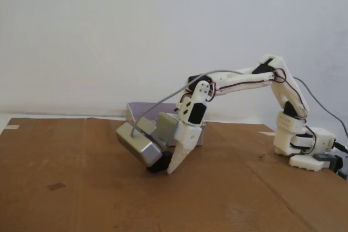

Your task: Grasp a block and put it in the box.

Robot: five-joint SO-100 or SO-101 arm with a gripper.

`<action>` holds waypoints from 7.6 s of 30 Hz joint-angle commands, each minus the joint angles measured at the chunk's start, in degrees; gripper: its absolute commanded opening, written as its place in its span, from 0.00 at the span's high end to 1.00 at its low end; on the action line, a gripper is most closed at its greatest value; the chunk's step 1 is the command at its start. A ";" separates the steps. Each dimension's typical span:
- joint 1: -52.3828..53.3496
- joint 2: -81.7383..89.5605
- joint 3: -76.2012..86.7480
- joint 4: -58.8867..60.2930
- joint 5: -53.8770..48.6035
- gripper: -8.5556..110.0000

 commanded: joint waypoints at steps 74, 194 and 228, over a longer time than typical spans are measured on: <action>1.93 14.85 -14.85 -0.97 -0.26 0.93; 34.01 31.03 -3.78 -0.79 0.53 0.93; 35.51 30.41 13.80 -1.58 7.12 0.93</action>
